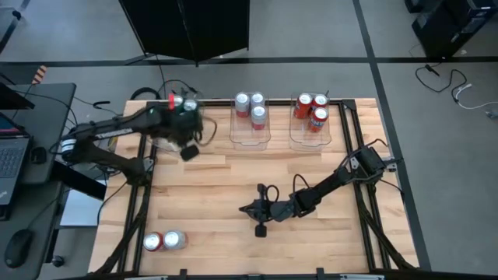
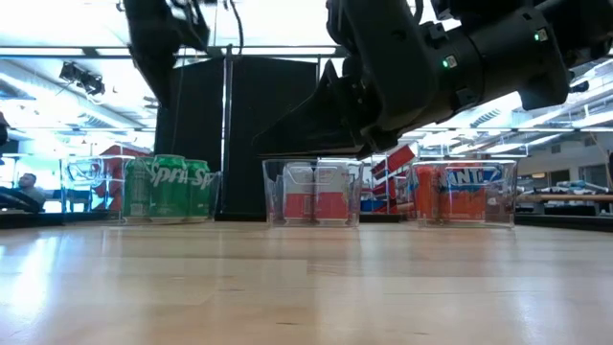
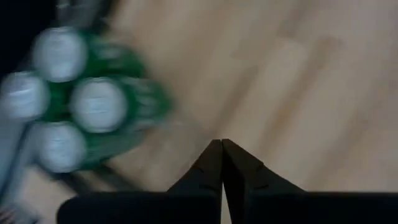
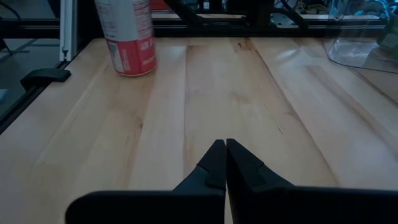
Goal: Sort soda cans
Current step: Put the pink-white soda can into the middle transparent bin
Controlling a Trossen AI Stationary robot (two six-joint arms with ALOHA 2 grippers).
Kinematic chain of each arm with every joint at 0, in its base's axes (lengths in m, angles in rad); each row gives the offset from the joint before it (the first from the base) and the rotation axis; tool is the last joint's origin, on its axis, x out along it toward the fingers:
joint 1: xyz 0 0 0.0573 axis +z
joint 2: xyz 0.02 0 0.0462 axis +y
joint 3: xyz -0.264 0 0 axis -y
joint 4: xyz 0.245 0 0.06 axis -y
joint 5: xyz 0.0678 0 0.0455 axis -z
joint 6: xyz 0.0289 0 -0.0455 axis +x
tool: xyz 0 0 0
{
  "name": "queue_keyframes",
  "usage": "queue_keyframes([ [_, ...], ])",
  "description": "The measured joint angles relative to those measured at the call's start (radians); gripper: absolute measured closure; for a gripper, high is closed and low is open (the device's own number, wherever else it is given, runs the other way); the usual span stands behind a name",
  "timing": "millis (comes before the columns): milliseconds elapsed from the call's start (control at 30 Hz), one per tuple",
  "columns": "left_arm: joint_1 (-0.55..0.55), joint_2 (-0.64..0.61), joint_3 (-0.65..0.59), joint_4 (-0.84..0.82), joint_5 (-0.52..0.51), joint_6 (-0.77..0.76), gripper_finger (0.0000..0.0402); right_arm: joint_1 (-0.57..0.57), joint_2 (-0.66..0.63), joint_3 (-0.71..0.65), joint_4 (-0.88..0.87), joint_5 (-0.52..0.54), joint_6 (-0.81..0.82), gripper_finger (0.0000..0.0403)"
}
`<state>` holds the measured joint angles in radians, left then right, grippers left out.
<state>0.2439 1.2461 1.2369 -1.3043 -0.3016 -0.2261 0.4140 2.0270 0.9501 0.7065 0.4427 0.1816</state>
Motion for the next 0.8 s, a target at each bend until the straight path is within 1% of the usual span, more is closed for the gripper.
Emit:
queue_keyframes([
  [100, -0.143, -0.025, 0.0, -0.021, 0.043, -0.094, 0.0391, -0.005, 0.0, 0.0, 0.0, 0.0, 0.0, 0.0403],
  [267, -0.406, -0.031, 0.0, -0.106, 0.069, -0.339, 0.0398, -0.005, 0.0, 0.0, 0.001, 0.0, 0.0, 0.0403],
  [367, -0.569, -0.03, 0.0, -0.106, 0.103, -0.493, 0.0398, -0.005, 0.0, 0.0, 0.001, 0.0, 0.0, 0.0403],
  [467, -0.709, -0.029, 0.0, -0.099, 0.13, -0.641, 0.0399, -0.005, 0.0, 0.0, 0.001, 0.0, 0.0, 0.0403],
  [600, -0.834, -0.029, -0.001, -0.079, 0.148, -0.854, 0.0396, -0.005, 0.0, 0.0, 0.001, 0.0, 0.001, 0.0403],
  [667, -0.87, -0.029, -0.001, -0.041, 0.154, -0.911, 0.039, -0.005, 0.0, 0.0, 0.001, 0.0, 0.001, 0.0403],
  [800, -0.938, 0.012, -0.001, 0.031, 0.225, -0.989, 0.0369, -0.005, 0.0, 0.0, 0.001, 0.0, 0.003, 0.0402],
])
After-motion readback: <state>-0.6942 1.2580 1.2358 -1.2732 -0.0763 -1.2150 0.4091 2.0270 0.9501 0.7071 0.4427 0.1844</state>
